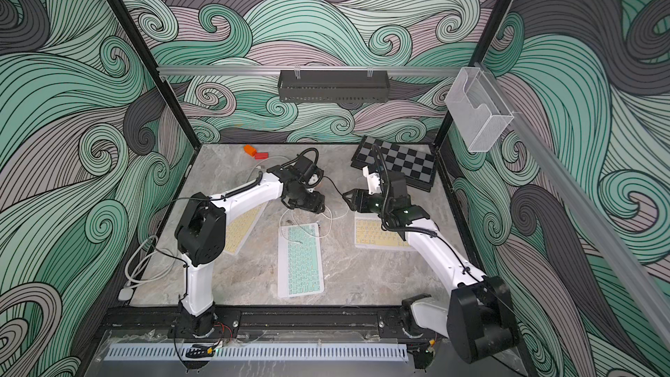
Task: Unplug the wireless keyboard
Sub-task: Place the power cord at the center of the board, then adjust the power cord for the keyboard.
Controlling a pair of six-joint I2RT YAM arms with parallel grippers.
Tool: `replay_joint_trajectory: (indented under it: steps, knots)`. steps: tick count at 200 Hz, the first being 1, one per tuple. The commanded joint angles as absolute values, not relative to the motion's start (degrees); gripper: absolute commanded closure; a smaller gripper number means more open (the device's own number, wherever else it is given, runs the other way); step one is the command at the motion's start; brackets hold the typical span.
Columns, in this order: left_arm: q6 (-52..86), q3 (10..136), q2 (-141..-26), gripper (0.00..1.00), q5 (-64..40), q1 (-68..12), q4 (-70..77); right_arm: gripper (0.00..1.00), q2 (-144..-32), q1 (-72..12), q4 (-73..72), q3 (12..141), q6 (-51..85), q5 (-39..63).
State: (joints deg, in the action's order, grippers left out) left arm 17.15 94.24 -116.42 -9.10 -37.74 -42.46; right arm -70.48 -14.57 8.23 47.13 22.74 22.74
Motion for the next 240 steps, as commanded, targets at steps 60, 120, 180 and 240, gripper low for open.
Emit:
replay_joint_trajectory:
  steps: [60,120,180,240]
  knots:
    - [24.3,101.3,-126.0,0.39,4.6,-40.1,-46.8,0.33,-70.5,-13.5,6.3,46.7,23.8,25.2]
    - [26.5,99.2,-125.3,0.77,6.3,-40.1,-42.5,0.34,-71.1,-13.1,5.9,46.7,23.8,26.1]
    - [28.0,92.1,-118.7,0.98,5.1,-40.2,-38.5,0.34,-71.7,-13.1,5.2,46.1,24.1,26.7]
    - [27.4,90.9,-114.0,1.00,-3.4,-42.2,-32.7,0.34,-71.3,-12.2,5.6,46.0,25.2,24.9]
